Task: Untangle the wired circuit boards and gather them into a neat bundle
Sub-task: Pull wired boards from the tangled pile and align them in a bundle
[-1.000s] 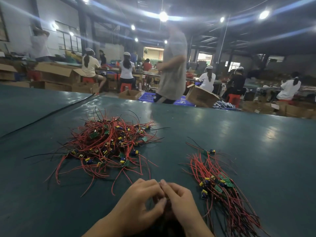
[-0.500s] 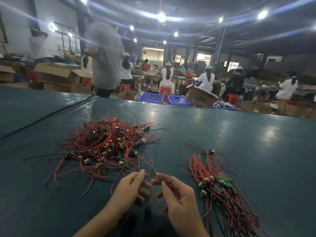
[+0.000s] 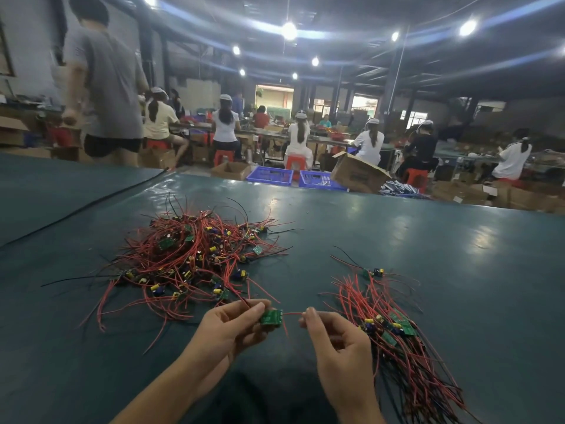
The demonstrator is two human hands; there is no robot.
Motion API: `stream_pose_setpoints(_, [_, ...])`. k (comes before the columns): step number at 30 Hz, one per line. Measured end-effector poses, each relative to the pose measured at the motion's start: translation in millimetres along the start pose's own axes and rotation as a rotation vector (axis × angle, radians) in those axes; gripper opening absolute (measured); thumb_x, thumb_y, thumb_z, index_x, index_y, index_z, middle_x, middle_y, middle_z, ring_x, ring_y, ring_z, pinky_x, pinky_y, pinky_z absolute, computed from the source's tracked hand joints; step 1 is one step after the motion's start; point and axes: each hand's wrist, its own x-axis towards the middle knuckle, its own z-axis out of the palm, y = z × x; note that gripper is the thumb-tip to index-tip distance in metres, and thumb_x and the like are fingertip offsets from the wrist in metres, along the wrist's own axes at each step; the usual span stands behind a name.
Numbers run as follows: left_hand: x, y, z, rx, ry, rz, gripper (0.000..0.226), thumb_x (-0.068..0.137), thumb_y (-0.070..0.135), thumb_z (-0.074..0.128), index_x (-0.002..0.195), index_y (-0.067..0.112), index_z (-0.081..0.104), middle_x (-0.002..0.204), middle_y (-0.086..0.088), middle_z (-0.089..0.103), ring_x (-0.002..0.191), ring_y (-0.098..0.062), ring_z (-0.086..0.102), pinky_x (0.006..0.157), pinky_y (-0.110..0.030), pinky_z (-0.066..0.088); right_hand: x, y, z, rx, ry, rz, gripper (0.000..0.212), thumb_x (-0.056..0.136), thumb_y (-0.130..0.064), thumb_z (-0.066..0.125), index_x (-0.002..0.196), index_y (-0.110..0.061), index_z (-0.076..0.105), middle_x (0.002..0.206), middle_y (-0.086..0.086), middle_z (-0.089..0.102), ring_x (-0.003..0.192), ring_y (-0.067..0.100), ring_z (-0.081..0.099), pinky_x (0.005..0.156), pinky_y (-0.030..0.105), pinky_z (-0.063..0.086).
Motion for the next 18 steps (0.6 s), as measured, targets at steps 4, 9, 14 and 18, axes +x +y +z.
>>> stream_pose_setpoints(4, [4,0,0,-0.109,0.202,0.175,0.014,0.080,0.003,0.065,0.073,0.004,0.078,0.083,-0.014,0.075,0.067,-0.015,0.071,0.056,-0.019,0.057,2,7,0,-0.229,0.232,-0.186,0.018,0.086,-0.048,0.065,0.079,-0.033,0.071,0.087,-0.016,0.066,0.096,0.007,0.058,0.085,0.034,0.046])
stream_pose_setpoints(9, [1,1,2,-0.137,0.186,0.256,0.022,0.071,0.014,0.067,0.087,0.002,0.075,0.096,-0.014,0.075,0.076,-0.013,0.072,0.065,-0.019,0.058,-5,3,10,-0.080,-0.017,-0.126,0.038,0.091,-0.049,0.061,0.067,-0.021,0.071,0.055,-0.004,0.057,0.051,0.002,0.047,0.052,0.015,0.036])
stream_pose_setpoints(14, [-6,0,8,-0.031,0.023,0.288,0.021,0.074,0.016,0.064,0.084,0.003,0.078,0.098,-0.018,0.074,0.089,-0.020,0.072,0.070,-0.021,0.057,-8,0,22,0.194,-0.185,0.284,0.049,0.081,-0.050,0.054,0.074,-0.005,0.073,0.057,0.013,0.060,0.043,0.013,0.045,0.045,0.026,0.036])
stream_pose_setpoints(18, [-12,-4,12,0.163,-0.090,0.357,0.021,0.074,0.017,0.067,0.088,0.008,0.079,0.098,-0.016,0.074,0.094,-0.024,0.072,0.076,-0.019,0.055,-5,-1,21,0.300,-0.044,0.416,0.032,0.083,-0.045,0.058,0.072,-0.022,0.078,0.054,0.001,0.058,0.039,0.008,0.041,0.038,0.021,0.033])
